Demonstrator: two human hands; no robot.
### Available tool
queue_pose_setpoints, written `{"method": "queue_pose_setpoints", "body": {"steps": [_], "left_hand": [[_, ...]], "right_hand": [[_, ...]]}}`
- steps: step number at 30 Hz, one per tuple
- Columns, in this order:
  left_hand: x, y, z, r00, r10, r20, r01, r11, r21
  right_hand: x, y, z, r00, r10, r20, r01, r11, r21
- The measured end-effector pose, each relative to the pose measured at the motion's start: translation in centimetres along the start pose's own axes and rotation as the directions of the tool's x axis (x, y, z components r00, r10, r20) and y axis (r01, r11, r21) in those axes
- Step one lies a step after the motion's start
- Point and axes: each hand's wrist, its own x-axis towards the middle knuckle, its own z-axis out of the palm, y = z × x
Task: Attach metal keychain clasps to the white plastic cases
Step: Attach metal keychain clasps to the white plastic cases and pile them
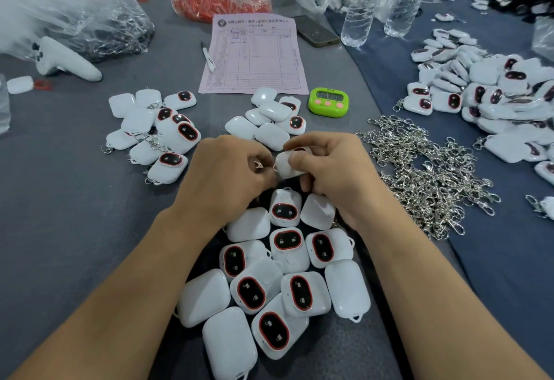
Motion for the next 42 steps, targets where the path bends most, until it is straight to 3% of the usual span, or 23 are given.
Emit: {"method": "queue_pose_setpoints", "body": {"steps": [3,6,13,16,23,28,34,37,39,41,42], "left_hand": [[-0.1,-0.2,-0.2,0.998,-0.038,-0.043,0.031,0.988,-0.151],[0.0,-0.2,-0.2,0.999,-0.054,0.007,0.054,0.969,-0.241],[0.2,-0.1,-0.2,0.998,-0.046,0.035,0.056,0.931,-0.362],[0.0,0.2,-0.2,0.999,-0.01,0.037,0.022,0.948,-0.319],[-0.1,0.7,-0.1,0.991,0.125,-0.038,-0.125,0.992,-0.007],[-0.1,1.0,0.1,0.991,-0.094,-0.092,0.06,0.944,-0.324],[0.3,1.8,0.1,0.976,-0.218,-0.006,0.174,0.796,-0.58],[0.2,1.7,0.0,0.973,-0.229,-0.022,0.184,0.832,-0.524],[0.1,1.4,-0.4,0.99,-0.131,-0.048,0.1,0.905,-0.414],[-0.1,1.2,-0.6,0.997,0.063,-0.041,-0.067,0.99,-0.125],[-0.1,1.3,-0.6,0.987,0.157,-0.035,-0.155,0.986,0.057]], "right_hand": [[0.2,-0.3,-0.4,0.997,0.078,0.015,-0.079,0.98,0.184],[0.2,-0.6,-0.6,0.99,0.133,0.053,-0.143,0.932,0.333],[0.0,-1.0,-0.9,0.98,0.188,0.07,-0.2,0.884,0.423],[-0.2,-1.1,-0.8,0.984,0.162,0.068,-0.176,0.89,0.421],[-0.2,-1.3,0.2,0.997,0.071,0.005,-0.067,0.916,0.396],[-0.4,-1.3,-0.1,0.992,0.116,0.055,-0.128,0.848,0.515],[-0.3,-1.4,-0.2,0.991,0.125,0.047,-0.128,0.785,0.606],[-0.3,-1.3,-0.2,0.995,0.094,0.021,-0.089,0.826,0.556],[-0.3,-1.2,0.0,0.998,0.062,-0.015,-0.046,0.866,0.498],[-0.4,-1.1,0.4,0.998,0.026,-0.052,-0.001,0.905,0.426],[-0.4,-1.1,0.6,0.997,0.013,-0.072,0.016,0.92,0.392]]}}
